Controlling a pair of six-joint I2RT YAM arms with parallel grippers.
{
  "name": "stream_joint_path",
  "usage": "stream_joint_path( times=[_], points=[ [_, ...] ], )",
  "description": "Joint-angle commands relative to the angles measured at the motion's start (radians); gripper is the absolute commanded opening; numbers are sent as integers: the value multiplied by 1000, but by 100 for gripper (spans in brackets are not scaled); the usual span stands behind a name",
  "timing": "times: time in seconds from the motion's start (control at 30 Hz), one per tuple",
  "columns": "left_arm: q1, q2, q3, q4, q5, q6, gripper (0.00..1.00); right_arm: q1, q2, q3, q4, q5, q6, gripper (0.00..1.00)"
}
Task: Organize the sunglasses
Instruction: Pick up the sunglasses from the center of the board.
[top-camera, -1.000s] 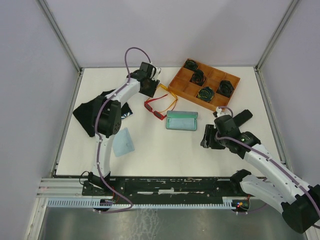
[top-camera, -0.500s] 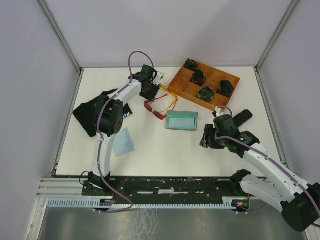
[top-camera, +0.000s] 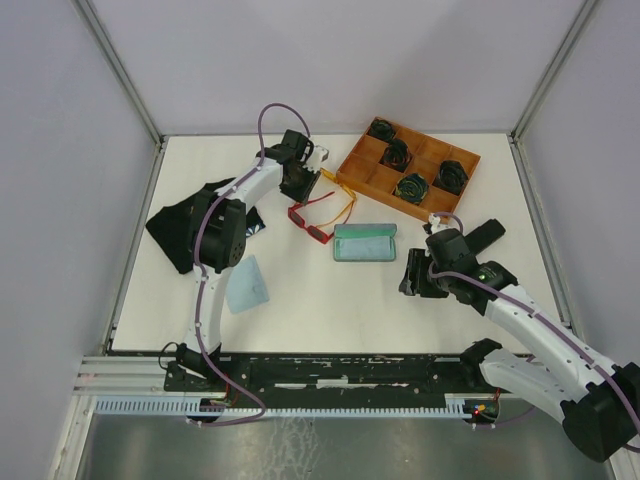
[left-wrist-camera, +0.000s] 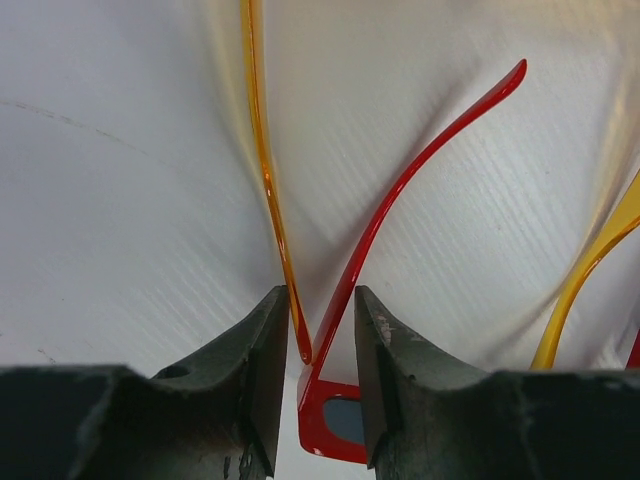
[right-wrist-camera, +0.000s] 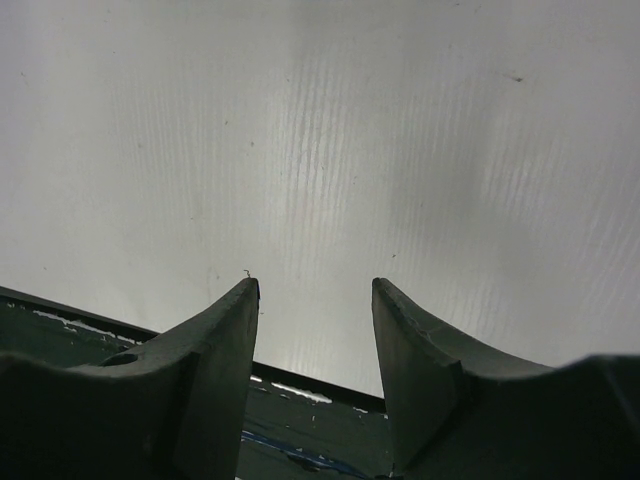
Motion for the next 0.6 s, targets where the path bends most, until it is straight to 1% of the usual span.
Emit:
stream_joint_path(
  times=[0.0, 0.2, 0.33, 0.43, 0.5, 0.57],
  points=[
    [-3, -1, 13, -24, 60, 68, 39, -5, 0, 22, 30, -10, -12, 58],
    [-4, -2, -2, -48, 35, 80, 38, -5, 8, 36, 29, -20, -11, 58],
    [-3, -17, -24, -55, 32, 90, 41, -5, 10, 38, 31, -31, -8, 58],
    [-4, -20, -26, -62, 30, 95, 42, -5, 8, 39, 31, -34, -8, 58],
    [-4, -20, -26, -67, 31, 95, 40, -5, 6, 38, 29, -34, -7, 58],
    [-5, -21, -27, -68, 34, 95, 36, -5, 4, 38, 30, -34, -6, 58]
  ],
)
